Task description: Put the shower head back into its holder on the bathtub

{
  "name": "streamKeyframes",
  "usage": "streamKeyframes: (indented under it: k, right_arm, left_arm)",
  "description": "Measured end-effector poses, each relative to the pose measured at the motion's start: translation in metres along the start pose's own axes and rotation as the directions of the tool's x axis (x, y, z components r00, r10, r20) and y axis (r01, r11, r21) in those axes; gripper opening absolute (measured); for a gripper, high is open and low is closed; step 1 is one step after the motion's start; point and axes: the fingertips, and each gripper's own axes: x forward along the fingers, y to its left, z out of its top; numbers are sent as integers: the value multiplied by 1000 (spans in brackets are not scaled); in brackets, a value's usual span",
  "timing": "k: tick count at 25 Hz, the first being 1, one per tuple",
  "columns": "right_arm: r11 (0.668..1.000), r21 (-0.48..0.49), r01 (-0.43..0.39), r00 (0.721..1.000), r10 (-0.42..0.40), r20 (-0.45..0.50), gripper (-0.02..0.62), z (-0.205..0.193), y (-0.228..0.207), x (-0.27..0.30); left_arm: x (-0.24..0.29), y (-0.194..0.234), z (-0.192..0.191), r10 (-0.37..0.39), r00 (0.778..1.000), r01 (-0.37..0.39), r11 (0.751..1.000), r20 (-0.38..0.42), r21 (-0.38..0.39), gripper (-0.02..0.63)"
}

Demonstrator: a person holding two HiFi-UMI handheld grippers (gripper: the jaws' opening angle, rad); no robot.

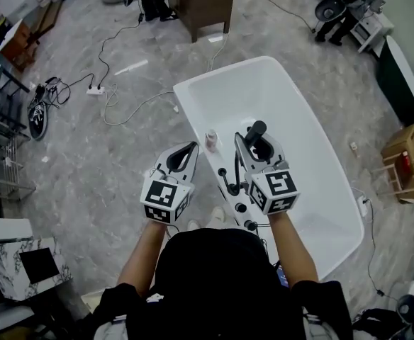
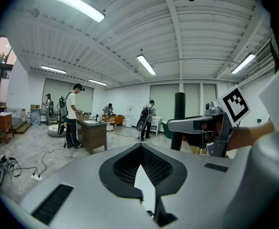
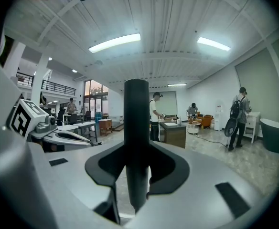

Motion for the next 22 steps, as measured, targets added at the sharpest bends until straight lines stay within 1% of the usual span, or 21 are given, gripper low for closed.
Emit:
streamKeyframes:
  k: [10,16,22]
  right_arm:
    - [1000,0,-18,1000,18,24,137,14,-17,21]
    - [999,13,-30,999,30,-21,137,-4,-21,34]
    - [999,29,-35,998,37,-58,137,-21,-25,41]
  left_arm:
    - [18,11,9,26,1000,-26,1000,7,2,14]
    - [28,18,3,40,999,-40,999,-8,-11,14]
    - [37,19,-7,38,999,-39,999,-34,-25,14]
